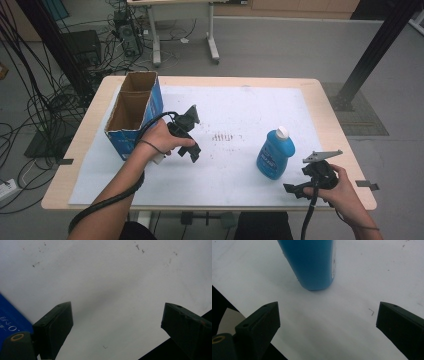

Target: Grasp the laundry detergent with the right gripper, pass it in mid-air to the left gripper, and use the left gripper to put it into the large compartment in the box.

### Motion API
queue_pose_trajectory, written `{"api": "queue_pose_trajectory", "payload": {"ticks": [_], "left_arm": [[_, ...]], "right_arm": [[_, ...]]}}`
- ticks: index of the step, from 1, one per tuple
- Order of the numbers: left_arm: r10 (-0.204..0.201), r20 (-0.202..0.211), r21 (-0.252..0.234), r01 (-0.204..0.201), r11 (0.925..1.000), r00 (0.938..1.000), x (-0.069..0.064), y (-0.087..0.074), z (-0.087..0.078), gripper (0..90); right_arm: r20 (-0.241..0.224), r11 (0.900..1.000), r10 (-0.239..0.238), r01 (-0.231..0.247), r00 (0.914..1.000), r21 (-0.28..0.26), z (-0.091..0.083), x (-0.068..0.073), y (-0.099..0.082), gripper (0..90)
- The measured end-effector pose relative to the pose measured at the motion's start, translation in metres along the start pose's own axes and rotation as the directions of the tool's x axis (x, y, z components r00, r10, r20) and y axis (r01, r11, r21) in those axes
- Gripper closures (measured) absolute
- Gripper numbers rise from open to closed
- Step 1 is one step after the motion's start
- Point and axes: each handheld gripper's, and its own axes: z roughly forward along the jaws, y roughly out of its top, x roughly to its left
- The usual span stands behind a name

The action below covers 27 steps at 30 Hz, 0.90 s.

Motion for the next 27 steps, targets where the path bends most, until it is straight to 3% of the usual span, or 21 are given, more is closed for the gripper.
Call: {"api": "queue_pose_trajectory", "payload": {"ticks": [15,27], "left_arm": [[0.003,0.006,0.001,-0.003,1.0000,1.0000,-0.003,-0.003,0.002,10.7],[0.006,0.007,-0.006,-0.006,1.0000,1.0000,-0.006,-0.004,0.001,10.8]], "right_arm": [[-0.008,0.9916,-0.029,0.027,0.9996,-0.126,0.010,0.007,-0.007,4.5],[0.009,0.9607,-0.037,0.038,0.9993,-0.275,0.016,0.014,-0.012,4.5]]}}
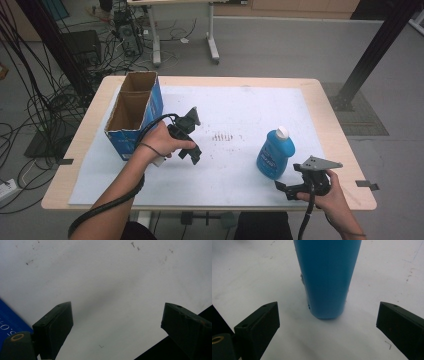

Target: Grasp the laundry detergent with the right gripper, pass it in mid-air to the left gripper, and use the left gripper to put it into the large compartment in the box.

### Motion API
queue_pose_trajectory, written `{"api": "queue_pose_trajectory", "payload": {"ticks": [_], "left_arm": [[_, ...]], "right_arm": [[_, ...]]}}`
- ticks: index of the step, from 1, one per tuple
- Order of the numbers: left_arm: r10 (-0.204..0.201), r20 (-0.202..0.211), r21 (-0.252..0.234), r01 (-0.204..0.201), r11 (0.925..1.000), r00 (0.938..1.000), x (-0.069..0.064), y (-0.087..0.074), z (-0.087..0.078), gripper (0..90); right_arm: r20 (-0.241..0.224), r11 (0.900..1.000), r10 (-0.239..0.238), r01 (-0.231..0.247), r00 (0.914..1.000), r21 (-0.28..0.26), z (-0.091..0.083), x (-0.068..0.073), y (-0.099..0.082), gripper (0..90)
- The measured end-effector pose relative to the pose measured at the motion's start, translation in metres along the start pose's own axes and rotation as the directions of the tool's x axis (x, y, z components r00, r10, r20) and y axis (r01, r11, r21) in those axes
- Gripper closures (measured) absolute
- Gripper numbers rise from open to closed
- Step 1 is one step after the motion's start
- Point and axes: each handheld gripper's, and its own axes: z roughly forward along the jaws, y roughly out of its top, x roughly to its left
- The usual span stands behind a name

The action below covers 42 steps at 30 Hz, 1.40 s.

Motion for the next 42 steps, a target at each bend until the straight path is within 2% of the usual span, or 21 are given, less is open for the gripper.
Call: {"api": "queue_pose_trajectory", "payload": {"ticks": [20,28,42], "left_arm": [[0.010,0.003,0.003,-0.010,0.9999,1.0000,-0.005,0.001,0.001,10.8],[0.007,0.003,-0.003,-0.007,1.0000,1.0000,-0.006,0.001,0.000,10.8],[0.011,0.008,0.000,-0.011,0.9999,0.9999,-0.006,0.000,0.001,10.7]], "right_arm": [[0.007,0.9953,-0.005,0.005,1.0000,-0.096,0.006,0.003,-0.007,2.7],[0.001,0.9892,0.007,-0.007,1.0000,-0.146,0.008,0.004,-0.009,2.7],[0.012,0.9811,0.007,-0.005,0.9999,-0.193,0.015,0.005,-0.010,2.3]]}}
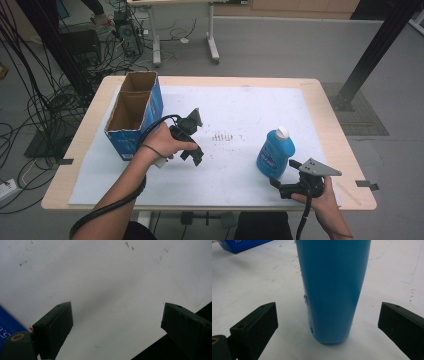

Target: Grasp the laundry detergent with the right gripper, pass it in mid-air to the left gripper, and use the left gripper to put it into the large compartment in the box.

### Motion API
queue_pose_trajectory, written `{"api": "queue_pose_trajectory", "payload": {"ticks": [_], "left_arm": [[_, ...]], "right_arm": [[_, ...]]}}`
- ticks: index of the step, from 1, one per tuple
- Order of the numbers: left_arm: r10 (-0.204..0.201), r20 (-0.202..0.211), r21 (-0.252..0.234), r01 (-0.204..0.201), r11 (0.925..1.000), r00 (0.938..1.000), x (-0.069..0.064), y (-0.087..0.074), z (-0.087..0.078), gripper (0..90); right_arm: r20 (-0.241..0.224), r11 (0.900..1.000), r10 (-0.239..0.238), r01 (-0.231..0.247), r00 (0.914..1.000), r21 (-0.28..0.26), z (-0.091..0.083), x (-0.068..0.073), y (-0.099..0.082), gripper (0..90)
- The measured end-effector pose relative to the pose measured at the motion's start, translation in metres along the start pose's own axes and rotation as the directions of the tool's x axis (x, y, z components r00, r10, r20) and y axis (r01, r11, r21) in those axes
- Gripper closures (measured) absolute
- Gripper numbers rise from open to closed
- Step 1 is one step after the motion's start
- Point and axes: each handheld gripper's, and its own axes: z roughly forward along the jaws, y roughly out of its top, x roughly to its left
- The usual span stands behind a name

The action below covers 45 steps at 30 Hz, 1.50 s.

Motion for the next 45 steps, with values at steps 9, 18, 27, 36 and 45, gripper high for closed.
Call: {"api": "queue_pose_trajectory", "payload": {"ticks": [9,18,27,36,45], "left_arm": [[0.003,0.003,0.006,-0.003,1.0000,1.0000,0.001,0.000,0.002,10.8],[0.005,0.007,0.005,-0.005,1.0000,1.0000,0.001,0.001,0.002,10.8],[0.000,0.010,0.005,0.000,1.0000,0.9999,0.002,0.000,0.003,10.8],[-0.003,0.011,0.004,0.003,1.0000,0.9999,0.002,-0.002,0.002,10.8],[-0.002,0.013,0.002,0.002,1.0000,0.9999,0.001,-0.002,0.002,10.9]], "right_arm": [[0.009,1.0000,-0.009,0.009,0.9999,-0.002,0.006,-0.002,-0.002,2.4],[0.032,0.9995,-0.016,0.017,0.9994,-0.029,0.010,-0.004,0.000,3.1],[0.030,0.9987,-0.020,0.021,0.9993,-0.047,0.016,-0.005,0.003,3.3],[0.022,0.9973,-0.025,0.027,0.9994,-0.068,0.024,-0.004,0.006,3.8],[0.021,0.9957,-0.029,0.031,0.9994,-0.087,0.032,-0.001,0.008,4.1]]}}
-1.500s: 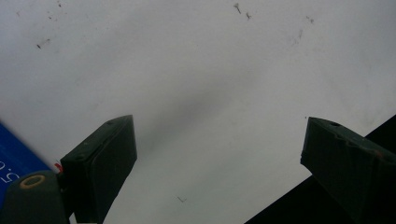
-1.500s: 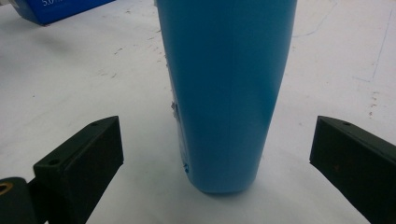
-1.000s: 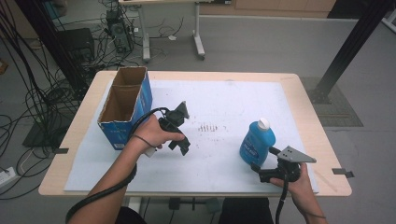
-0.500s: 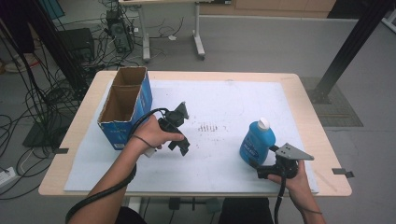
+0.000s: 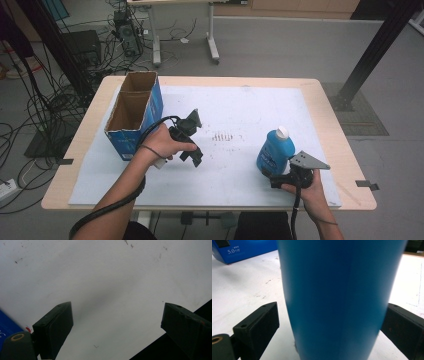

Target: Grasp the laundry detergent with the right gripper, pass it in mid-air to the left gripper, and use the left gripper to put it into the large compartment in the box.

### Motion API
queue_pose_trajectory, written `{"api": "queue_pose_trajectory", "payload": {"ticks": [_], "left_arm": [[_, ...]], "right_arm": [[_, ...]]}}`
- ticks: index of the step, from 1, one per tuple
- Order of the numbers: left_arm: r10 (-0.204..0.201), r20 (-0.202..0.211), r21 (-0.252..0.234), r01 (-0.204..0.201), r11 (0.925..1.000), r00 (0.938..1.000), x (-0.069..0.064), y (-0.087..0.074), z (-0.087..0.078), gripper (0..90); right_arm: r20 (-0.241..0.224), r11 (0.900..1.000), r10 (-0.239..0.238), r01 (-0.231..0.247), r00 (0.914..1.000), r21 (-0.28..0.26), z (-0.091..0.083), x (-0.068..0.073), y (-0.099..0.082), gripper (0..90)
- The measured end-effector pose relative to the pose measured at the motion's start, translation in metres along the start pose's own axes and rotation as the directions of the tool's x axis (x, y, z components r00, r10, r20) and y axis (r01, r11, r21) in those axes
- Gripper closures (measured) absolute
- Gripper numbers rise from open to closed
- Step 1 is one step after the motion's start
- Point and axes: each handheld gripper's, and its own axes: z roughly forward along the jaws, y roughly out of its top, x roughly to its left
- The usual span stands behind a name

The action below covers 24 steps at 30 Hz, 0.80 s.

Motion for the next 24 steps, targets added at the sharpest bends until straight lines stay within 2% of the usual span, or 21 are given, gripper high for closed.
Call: {"api": "queue_pose_trajectory", "payload": {"ticks": [24], "left_arm": [[-0.002,-0.001,0.002,0.002,1.0000,1.0000,0.0009,0.0011,0.0001,10.8]], "right_arm": [[-0.006,0.9996,0.011,-0.011,0.9999,-0.024,0.0047,-0.0013,-0.0003,4.5]]}}
